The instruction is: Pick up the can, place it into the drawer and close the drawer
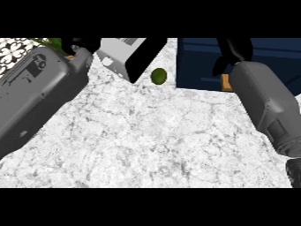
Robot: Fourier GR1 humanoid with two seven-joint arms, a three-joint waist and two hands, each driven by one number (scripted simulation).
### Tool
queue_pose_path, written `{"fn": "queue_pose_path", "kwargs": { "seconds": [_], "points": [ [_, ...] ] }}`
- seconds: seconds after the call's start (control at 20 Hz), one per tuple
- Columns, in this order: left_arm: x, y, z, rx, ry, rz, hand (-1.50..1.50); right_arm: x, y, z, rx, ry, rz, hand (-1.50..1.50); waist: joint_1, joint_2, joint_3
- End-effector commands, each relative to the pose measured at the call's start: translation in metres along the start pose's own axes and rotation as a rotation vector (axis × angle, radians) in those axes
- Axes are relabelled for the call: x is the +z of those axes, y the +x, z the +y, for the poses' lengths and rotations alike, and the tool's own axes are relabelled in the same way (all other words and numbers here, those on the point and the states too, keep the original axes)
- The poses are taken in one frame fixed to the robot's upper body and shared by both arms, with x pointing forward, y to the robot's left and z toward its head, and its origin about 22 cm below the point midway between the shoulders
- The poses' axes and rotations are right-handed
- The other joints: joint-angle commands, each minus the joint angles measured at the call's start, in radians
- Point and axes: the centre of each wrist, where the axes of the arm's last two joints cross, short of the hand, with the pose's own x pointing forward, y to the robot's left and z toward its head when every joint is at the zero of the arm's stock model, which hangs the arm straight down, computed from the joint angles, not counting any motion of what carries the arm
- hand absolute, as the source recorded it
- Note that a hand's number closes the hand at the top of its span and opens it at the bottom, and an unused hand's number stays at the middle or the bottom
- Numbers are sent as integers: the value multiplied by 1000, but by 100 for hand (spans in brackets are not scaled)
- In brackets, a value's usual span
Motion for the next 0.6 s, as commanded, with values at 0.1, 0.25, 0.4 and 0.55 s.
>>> {"fn": "queue_pose_path", "kwargs": {
  "seconds": [0.1, 0.25, 0.4, 0.55],
  "points": [
    [1, 2, 5, 0, 8, 6, -150, -22, 30, -20, -408, -72, 44, -150, 16, -9, -4],
    [8, 0, -8, 4, 2, -4, -150, -18, 25, -15, -583, -72, 71, -150, 4, -10, -2],
    [9, -6, 2, 2, 13, 30, -150, -25, 15, -30, -678, -104, 73, -150, 3, -12, -6],
    [10, -9, 17, 0, -4, 12, -150, -27, 19, -31, -705, -101, 70, -150, 10, -11, -9]
  ]
}}
